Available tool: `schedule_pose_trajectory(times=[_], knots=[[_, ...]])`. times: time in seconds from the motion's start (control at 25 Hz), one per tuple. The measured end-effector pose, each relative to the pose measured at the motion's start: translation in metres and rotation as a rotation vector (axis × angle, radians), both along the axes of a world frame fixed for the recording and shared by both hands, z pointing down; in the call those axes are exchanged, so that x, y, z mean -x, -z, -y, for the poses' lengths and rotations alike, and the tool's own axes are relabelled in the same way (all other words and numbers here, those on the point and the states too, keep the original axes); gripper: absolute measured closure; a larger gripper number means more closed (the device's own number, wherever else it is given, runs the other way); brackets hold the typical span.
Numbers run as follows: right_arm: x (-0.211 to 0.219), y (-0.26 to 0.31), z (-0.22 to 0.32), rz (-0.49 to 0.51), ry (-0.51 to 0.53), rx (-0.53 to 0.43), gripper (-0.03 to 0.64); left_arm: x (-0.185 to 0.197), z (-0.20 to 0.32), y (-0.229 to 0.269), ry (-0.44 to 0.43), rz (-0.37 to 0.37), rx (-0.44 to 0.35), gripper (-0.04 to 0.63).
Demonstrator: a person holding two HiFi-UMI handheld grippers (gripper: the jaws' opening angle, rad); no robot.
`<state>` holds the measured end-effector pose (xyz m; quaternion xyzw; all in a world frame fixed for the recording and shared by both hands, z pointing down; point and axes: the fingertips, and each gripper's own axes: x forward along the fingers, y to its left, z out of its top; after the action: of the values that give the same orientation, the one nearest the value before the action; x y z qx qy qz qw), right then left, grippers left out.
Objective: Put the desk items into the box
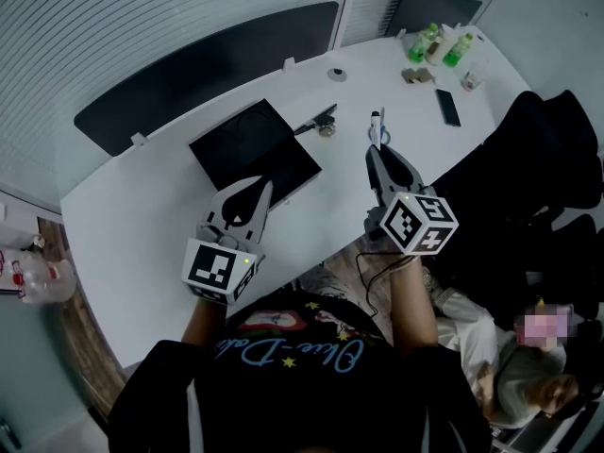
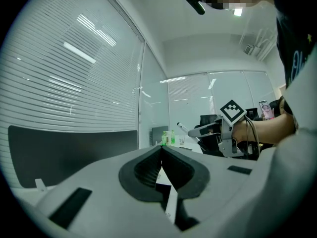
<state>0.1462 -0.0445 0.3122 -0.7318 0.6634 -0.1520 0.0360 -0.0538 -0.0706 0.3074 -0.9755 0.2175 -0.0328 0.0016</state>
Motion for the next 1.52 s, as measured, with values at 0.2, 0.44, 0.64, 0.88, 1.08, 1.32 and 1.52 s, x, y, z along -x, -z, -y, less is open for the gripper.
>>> schedule_pose_trajectory(times=[0.2,0.44,0.64,0.88,1.08,1.32,1.52], knots=[[0.004,0.001,0.01,0.01,0.053,-0.008,0.543,0.006,0.006,-0.001,0.054,0.007,0.008,0.586],[0.01,0.0,0.026,0.022,0.152,-0.011,0.543,0.011,0.014,0.0,0.145,0.001,0.008,0.586],[0.014,-0.004,0.035,0.043,0.228,-0.006,0.543,0.014,0.013,-0.004,0.225,0.026,0.023,0.586],[0.027,-0.011,0.047,0.037,0.335,0.0,0.543,0.021,0.01,-0.005,0.313,0.024,0.026,0.586],[0.037,-0.022,0.058,0.036,0.417,0.021,0.543,0.026,0.006,-0.007,0.371,0.029,0.036,0.586],[0.05,-0.029,0.072,0.024,0.506,0.032,0.543,0.034,0.007,-0.011,0.443,0.051,0.057,0.586],[0.064,-0.041,0.081,0.007,0.593,0.052,0.543,0.033,0.008,-0.015,0.483,0.037,0.059,0.586]])
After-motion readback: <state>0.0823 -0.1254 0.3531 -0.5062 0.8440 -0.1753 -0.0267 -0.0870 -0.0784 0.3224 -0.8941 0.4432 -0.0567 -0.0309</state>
